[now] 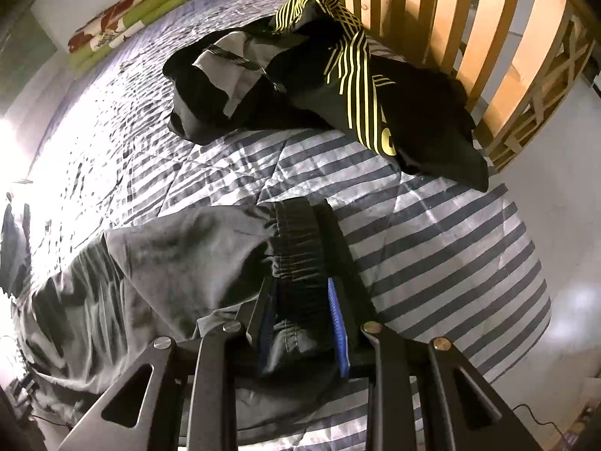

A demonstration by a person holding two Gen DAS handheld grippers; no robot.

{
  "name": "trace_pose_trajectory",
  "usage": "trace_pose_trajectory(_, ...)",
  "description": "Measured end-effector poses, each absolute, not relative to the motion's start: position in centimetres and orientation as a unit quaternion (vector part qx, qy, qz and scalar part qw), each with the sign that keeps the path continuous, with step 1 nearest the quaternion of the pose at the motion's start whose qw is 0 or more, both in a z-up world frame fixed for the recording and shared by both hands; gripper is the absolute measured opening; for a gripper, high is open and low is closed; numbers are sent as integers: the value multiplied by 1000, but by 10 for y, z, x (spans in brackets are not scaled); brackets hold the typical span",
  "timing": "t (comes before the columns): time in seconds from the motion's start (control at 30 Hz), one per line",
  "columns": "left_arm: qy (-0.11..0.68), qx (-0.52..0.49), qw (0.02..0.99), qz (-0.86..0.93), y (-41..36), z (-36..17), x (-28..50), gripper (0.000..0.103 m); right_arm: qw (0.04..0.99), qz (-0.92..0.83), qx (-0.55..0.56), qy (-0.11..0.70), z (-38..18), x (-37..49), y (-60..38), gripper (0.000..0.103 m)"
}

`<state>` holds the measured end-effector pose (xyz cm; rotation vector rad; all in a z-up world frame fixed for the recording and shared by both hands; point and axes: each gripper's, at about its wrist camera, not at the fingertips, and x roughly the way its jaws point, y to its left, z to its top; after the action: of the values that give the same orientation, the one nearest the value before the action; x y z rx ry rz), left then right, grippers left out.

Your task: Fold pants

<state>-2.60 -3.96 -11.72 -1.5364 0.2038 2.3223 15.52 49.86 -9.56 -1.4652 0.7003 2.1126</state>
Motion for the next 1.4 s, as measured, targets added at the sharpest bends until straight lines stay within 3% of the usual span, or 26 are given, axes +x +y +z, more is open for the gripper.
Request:
trace_pose_trajectory(0.13, 10, -529, 139, 837, -68, -110, -29, 38, 240, 767, -539, 251, -96, 158, 497, 24)
trace_pose_trajectory(0.3, -103, -493, -19, 864, -177, -89, 1, 38, 250, 761, -546, 247, -100, 158, 502, 24)
trace_pose_trajectory(0.43, -169, -484, -89, 854, -236, -88, 32, 38, 253, 757, -550, 245, -105, 156, 501, 24)
trace_pose_trajectory(0.53, -186, -481, -82, 853, -242, -88, 31, 41, 256, 754, -554, 243, -108, 155, 500, 24)
trace_pose_trajectory(0.67, -201, -478, -20, 855, -218, -88, -8, 67, 260, 749, -558, 248, -113, 155, 499, 24)
trace_pose_trajectory(0.9, -273, -505, 28, 819, -191, -112, -103, 68, 258, 747, -566, 236, -113, 152, 497, 24)
trace_pose_trajectory(0.93, -285, -511, 30, 810, -189, -118, -110, 66, 258, 746, -568, 235, -113, 151, 497, 24)
trace_pose_trajectory(0.97, -287, -518, 29, 805, -187, -124, -117, 51, 257, 745, -569, 234, -114, 151, 497, 24)
trace_pose_trajectory(1.0, -276, -527, 20, 804, -183, -128, -123, 11, 256, 745, -570, 233, -114, 151, 497, 24)
trace_pose_trajectory(1.03, -265, -535, 7, 802, -181, -131, -126, 1, 255, 745, -571, 231, -115, 150, 498, 24)
trace_pose_trajectory(1.4, -254, -478, -72, 838, -184, -56, -24, 2, 250, 748, -570, 230, -116, 151, 501, 24)
